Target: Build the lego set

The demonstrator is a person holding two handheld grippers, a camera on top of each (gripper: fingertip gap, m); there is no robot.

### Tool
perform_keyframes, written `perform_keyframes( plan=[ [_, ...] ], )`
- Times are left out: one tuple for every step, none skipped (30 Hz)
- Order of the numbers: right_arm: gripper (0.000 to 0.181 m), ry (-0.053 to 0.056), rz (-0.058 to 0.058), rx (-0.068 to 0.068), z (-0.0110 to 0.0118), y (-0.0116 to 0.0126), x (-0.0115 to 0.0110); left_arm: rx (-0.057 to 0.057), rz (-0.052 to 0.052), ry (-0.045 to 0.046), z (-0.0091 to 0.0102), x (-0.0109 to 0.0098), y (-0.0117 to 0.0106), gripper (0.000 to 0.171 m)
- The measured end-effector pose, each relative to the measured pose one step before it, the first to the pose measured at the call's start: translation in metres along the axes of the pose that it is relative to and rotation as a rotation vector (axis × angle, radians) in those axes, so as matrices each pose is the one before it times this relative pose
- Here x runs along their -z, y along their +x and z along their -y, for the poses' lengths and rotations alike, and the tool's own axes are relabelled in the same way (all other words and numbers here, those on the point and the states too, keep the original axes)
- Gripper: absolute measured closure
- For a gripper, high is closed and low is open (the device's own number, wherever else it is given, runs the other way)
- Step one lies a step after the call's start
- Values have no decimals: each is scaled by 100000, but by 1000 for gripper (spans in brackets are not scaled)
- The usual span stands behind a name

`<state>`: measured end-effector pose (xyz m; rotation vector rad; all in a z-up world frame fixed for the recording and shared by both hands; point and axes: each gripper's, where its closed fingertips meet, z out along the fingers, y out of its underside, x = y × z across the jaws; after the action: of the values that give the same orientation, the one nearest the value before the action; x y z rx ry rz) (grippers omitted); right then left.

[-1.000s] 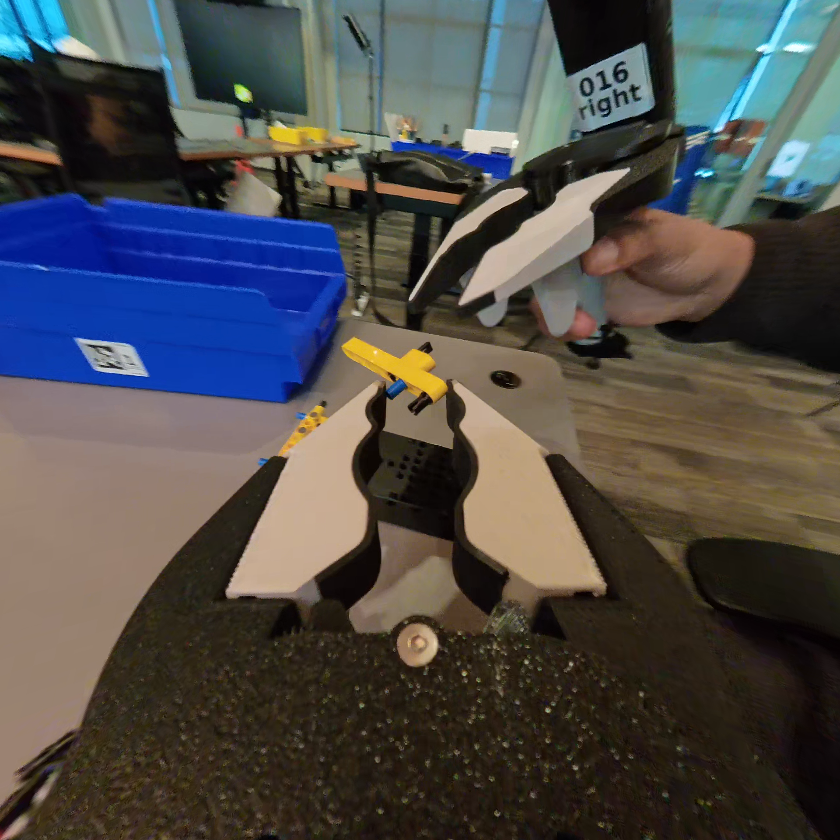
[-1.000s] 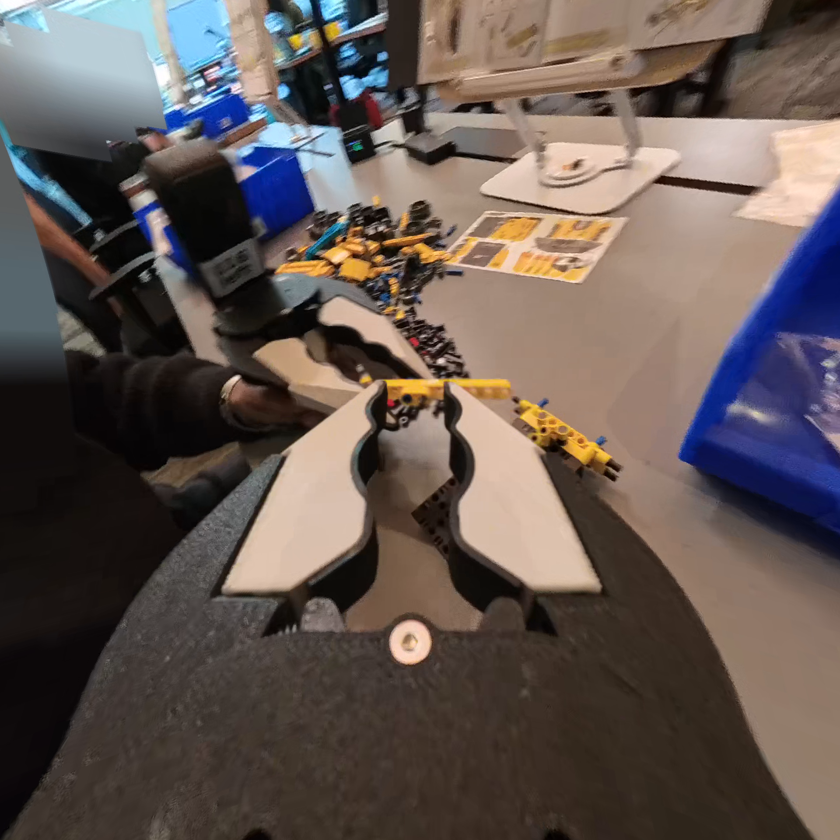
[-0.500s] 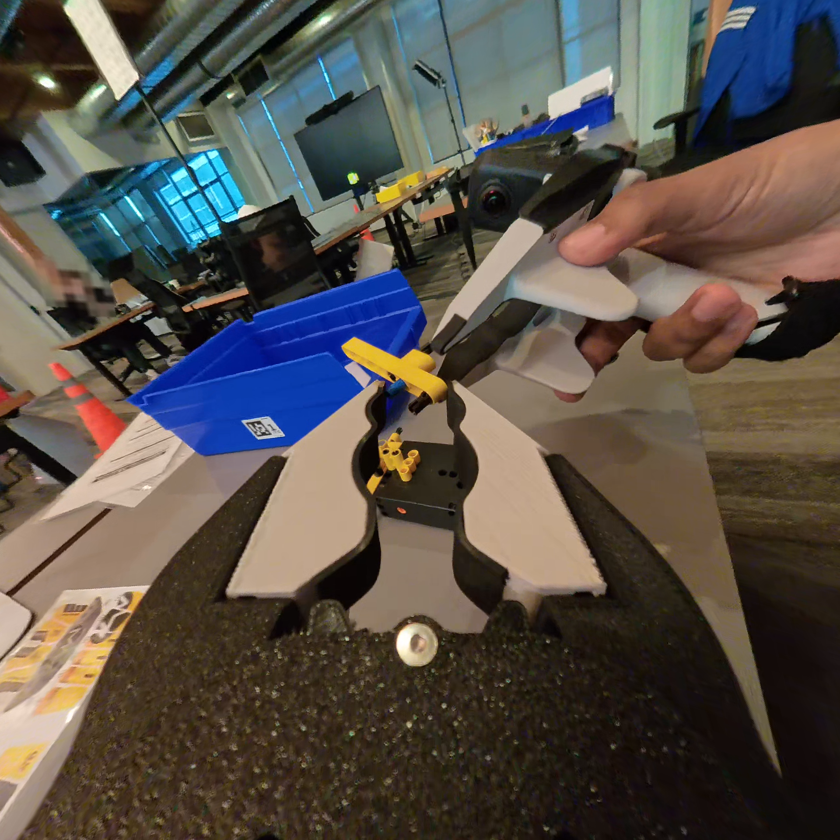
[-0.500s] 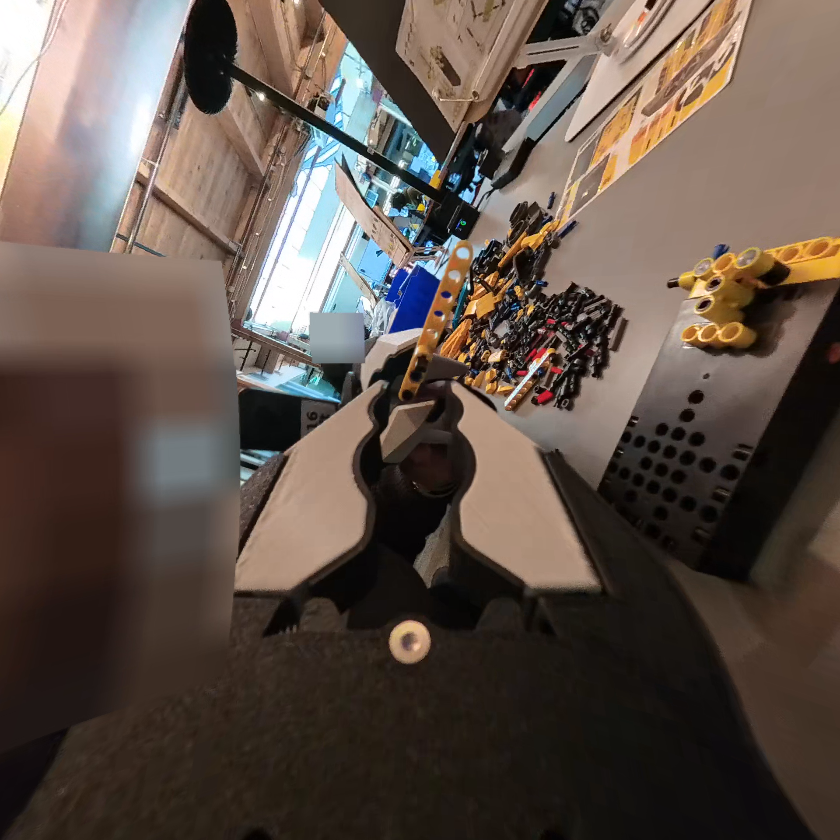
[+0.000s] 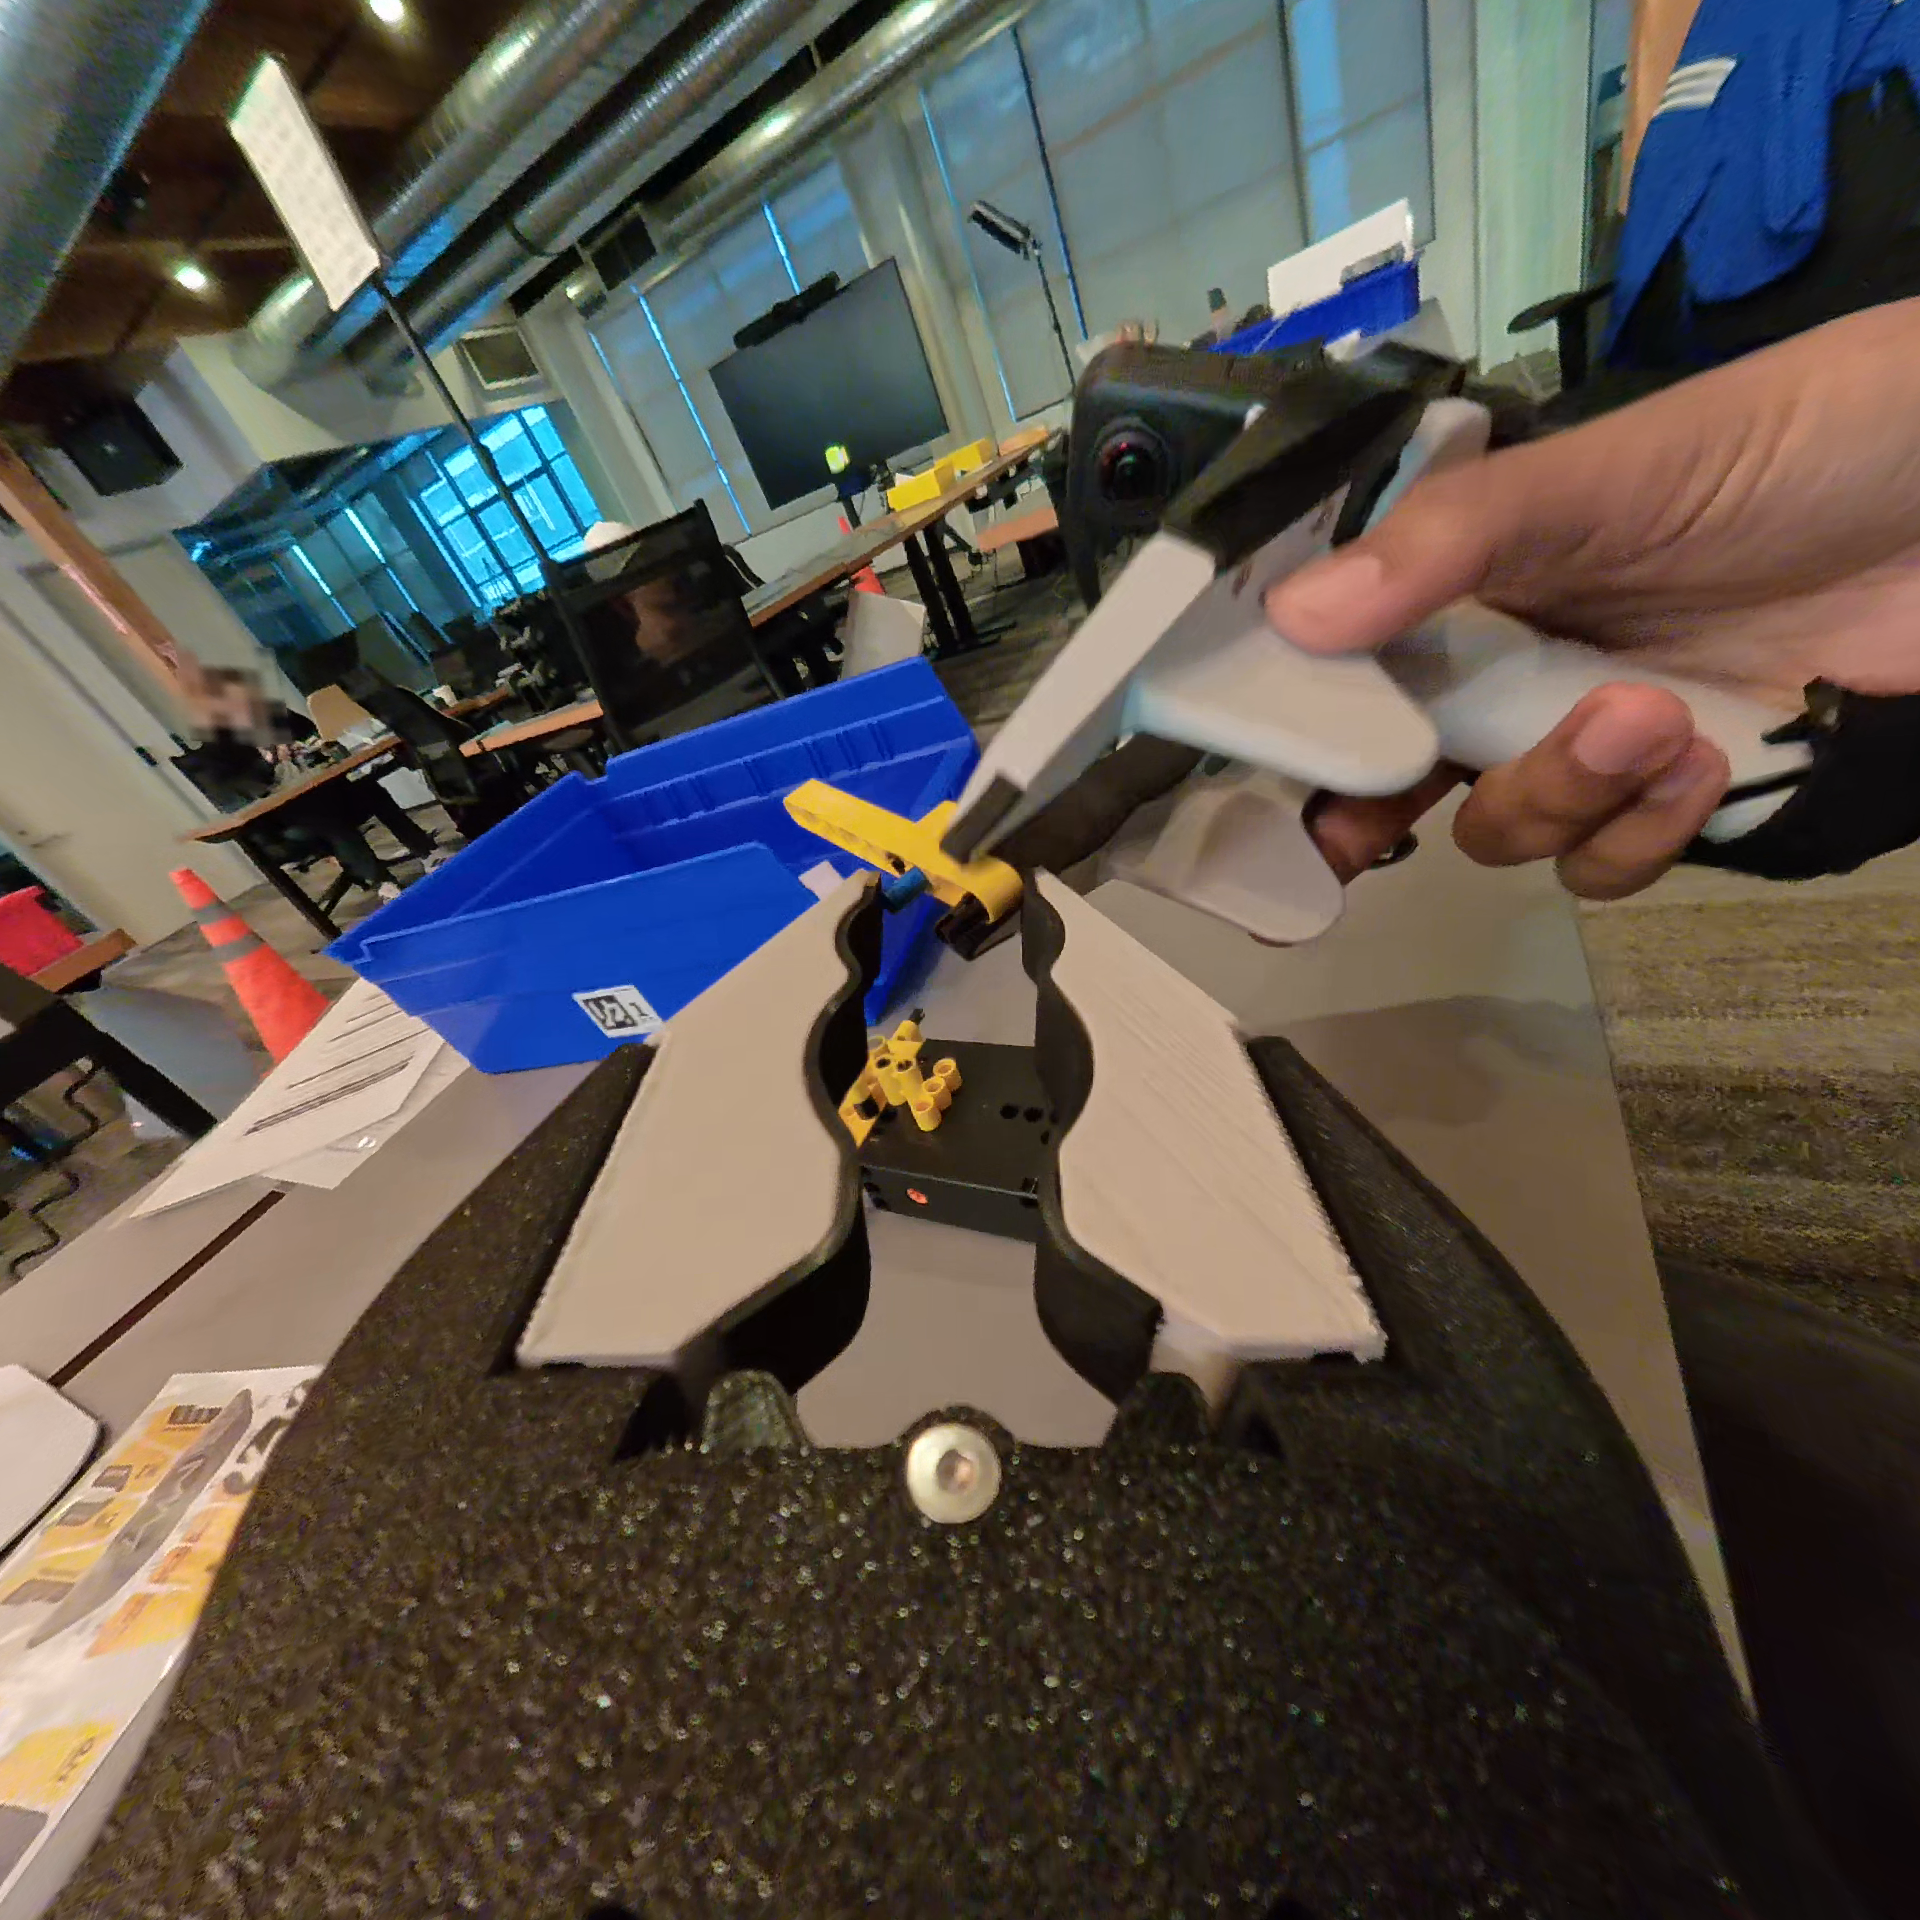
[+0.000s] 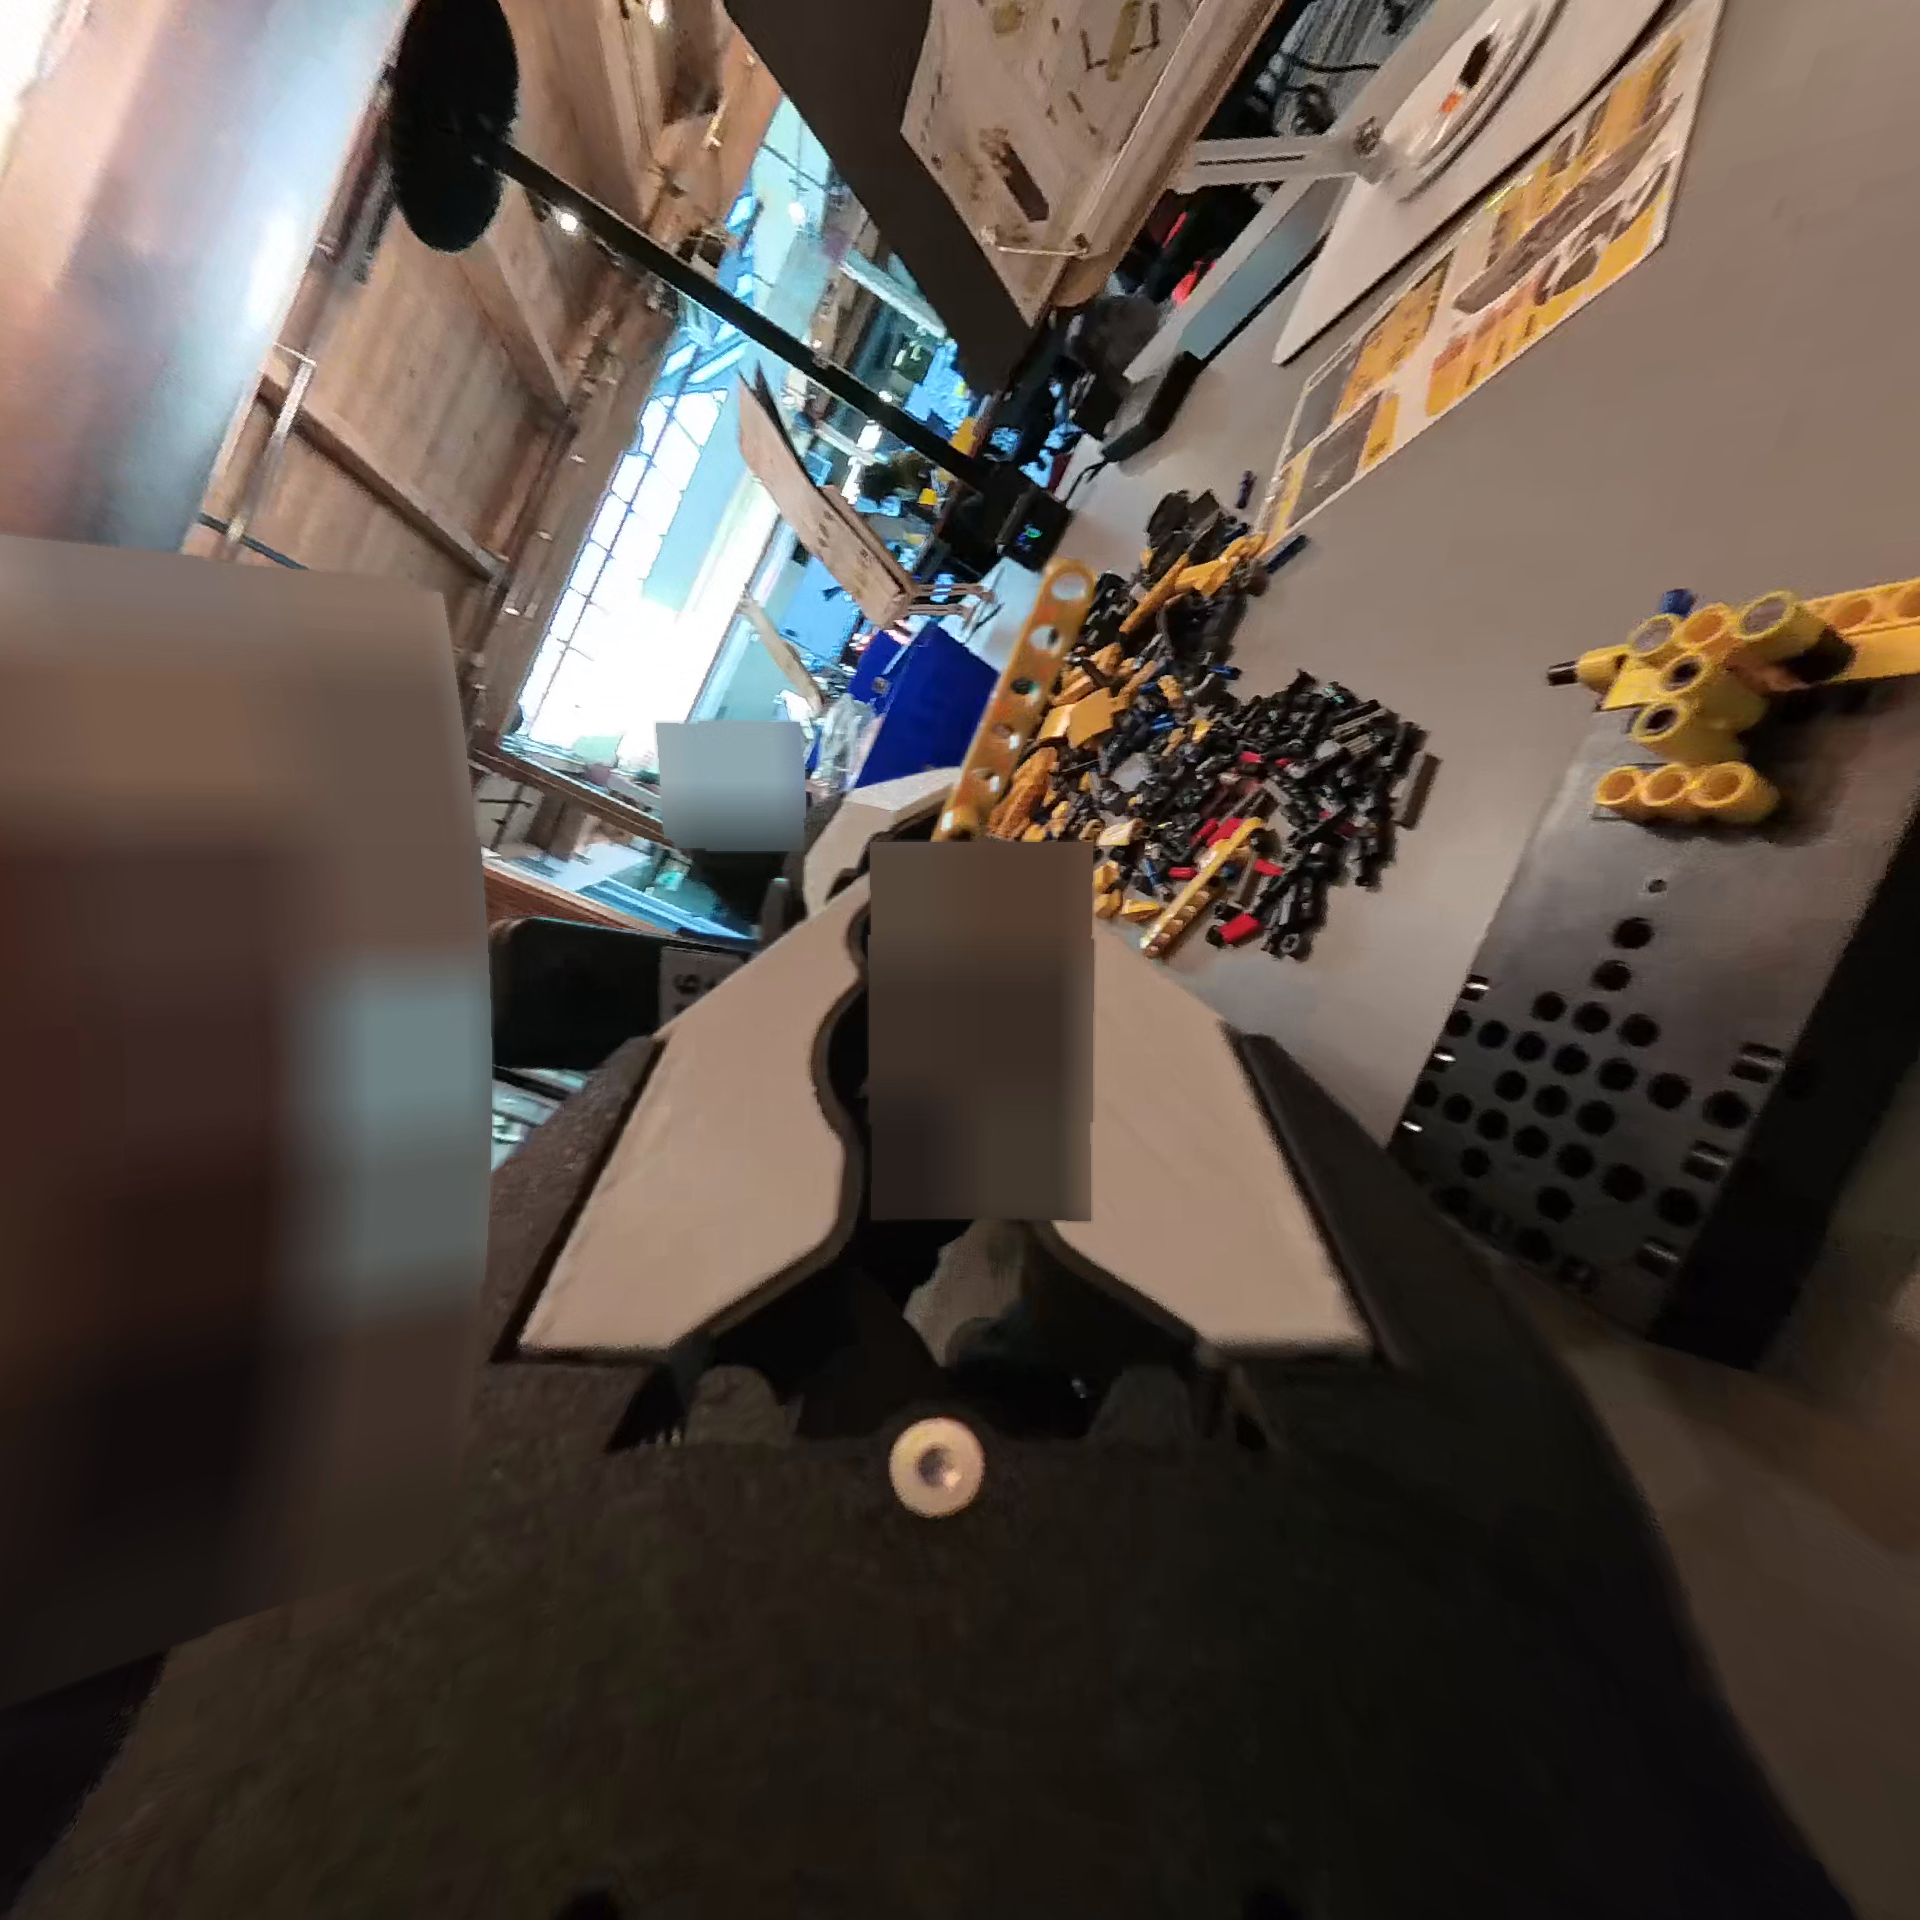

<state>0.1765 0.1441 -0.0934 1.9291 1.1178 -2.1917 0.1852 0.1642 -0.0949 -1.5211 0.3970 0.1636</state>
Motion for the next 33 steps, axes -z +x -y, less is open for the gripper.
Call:
perform_keyframes(
  plan=[
    [162, 157, -389, 1665, 42, -25, -9, 1210, -188, 513, 83, 45, -31, 146],
    [163, 148, -550, 227, 64, 26, 5, 1440, -434, -203, -57, -40, -8, 146],
    [164, 176, -285, 972, 62, 3, 47, 1449, -721, 325, 50, -36, 27, 146],
    [167, -159, -979, 1368, -9, 102, 75, 1142, -977, 654, 92, -3, 85, 145],
    [175, -766, -2247, 1908, -85, 272, 100, 1087, -855, 662, 110, -7, 81, 145],
    [175, -349, -1732, 2376, -1, 190, 85, 340, -592, -1227, -198, -54, 55, 145],
    [175, 4, -1598, 1891, 151, 202, 141, -179, -430, -1741, -298, -84, 33, 144],
    [175, 1453, -1528, 1541, 474, 185, 299, -1, -171, -1469, -258, -67, -26, 143],
    [175, 2488, -2303, 1659, 745, 307, 431, 585, -788, -590, -122, -8, 47, 142],
    [174, 1211, -3395, 2515, 669, 497, 465, 1170, -563, -13, -30, 31, -37, 139],
    [174, -1540, -4778, 4271, 322, 715, 397, 1431, -154, -252, -106, 16, -165, 136],
    [174, -3856, -7254, 5910, -50, 1079, 329, 1780, 781, -1057, -275, -20, -359, 136],
    [175, -7000, -10022, 7024, -585, 1478, 201, 2415, 1680, -2542, -540, -131, -588, 137],
    [175, -7746, -11884, 6843, -837, 1636, 59, 2969, 3083, -4197, -826, -334, -918, 137],
    [175, -6807, -10466, 5593, -854, 1274, -73, 3254, 2978, -4702, -915, -678, -1001, 138],
    [175, -5479, -7077, 3850, -730, 650, -217, 3941, 1554, -8594, -1287, -853, -822, 139],
    [174, -4814, -4173, 1753, -632, 124, -303, 4349, -562, -10207, -1200, -803, -417, 139],
    [174, -3730, -2561, -73, -464, -173, -329, 2760, -3947, -9013, -882, -647, 170, 139],
    [174, -2817, -1363, -221, -333, -411, -305, 1174, -2276, -5267, -278, -365, -53, 139],
    [174, -2207, -1795, -595, -263, -364, -254, -679, 1085, 631, 432, -94, -576, 139],
    [174, -1859, -2076, -714, -243, -285, -182, -2820, 2615, 3399, 739, -22, -927, 139],
    [174, -1441, -1771, -575, -262, -307, -96, -3313, 3387, 1973, 473, -133, -1210, 139],
    [174, -1526, -1136, -619, -376, -338, -51, -2154, 684, 106, 160, -332, -866, 138],
    [174, -1886, -1051, -690, -485, -260, -66, 620, -3995, -438, 68, -428, -144, 137],
    [174, -1212, -1584, -853, -365, -51, -52, 3141, -7313, -656, 39, -370, 481, 135],
    [174, -1422, -2377, -566, -331, 239, -68, 4126, -8309, -531, 75, -318, 785, 126],
    [174, -1620, -2432, -386, -260, 403, -78, 3153, -7983, -572, 23, -247, 881, 108],
    [174, -879, -977, -1092, -36, 294, -44, 1333, -6760, -188, -114, -218, 783, 93],
    [174, -966, -65, -1887, 72, 215, -1, 507, -3727, -337, -301, -228, 394, 91],
    [174, -1577, -328, -1532, 93, 255, -4, 119, -1220, -1266, -511, -248, 61, 91],
    [174, -1779, -715, -895, 145, 276, -19, -561, -800, -3067, -751, -258, 63, 91],
    [174, -2218, -717, -390, 127, 237, -75, -1134, -442, -4509, -957, -210, 68, 90],
    [174, -2936, -198, 468, 8, 106, -163, -731, 1466, -3707, -883, -160, -157, 90]
  ],
)
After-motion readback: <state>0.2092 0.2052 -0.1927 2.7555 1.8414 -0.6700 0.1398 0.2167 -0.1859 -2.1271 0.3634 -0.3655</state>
